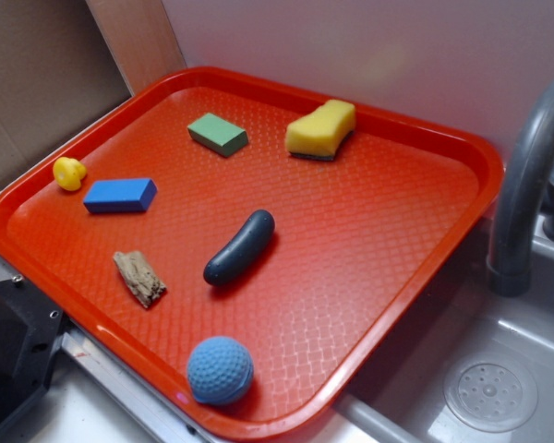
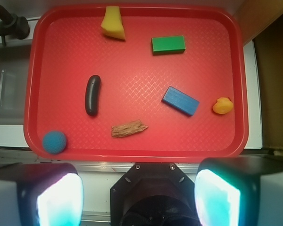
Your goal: Grab the plastic pickle.
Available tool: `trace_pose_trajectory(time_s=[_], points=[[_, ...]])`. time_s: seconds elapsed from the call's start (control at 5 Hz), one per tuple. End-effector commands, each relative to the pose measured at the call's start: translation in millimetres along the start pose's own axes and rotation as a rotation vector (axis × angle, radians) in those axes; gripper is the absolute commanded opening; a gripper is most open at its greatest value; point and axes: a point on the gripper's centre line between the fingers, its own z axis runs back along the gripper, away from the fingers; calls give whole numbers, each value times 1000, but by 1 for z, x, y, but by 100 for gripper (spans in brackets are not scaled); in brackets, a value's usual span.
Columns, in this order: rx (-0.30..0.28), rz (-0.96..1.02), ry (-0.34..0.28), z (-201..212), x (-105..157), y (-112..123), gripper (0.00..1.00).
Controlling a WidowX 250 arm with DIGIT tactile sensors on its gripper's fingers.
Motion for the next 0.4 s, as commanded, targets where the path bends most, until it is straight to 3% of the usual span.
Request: trace_pose_trajectory(time_s=[0.0, 0.2], points=[[0, 0, 0, 0, 0, 0, 100], [186, 40, 65, -52, 6, -34, 100]])
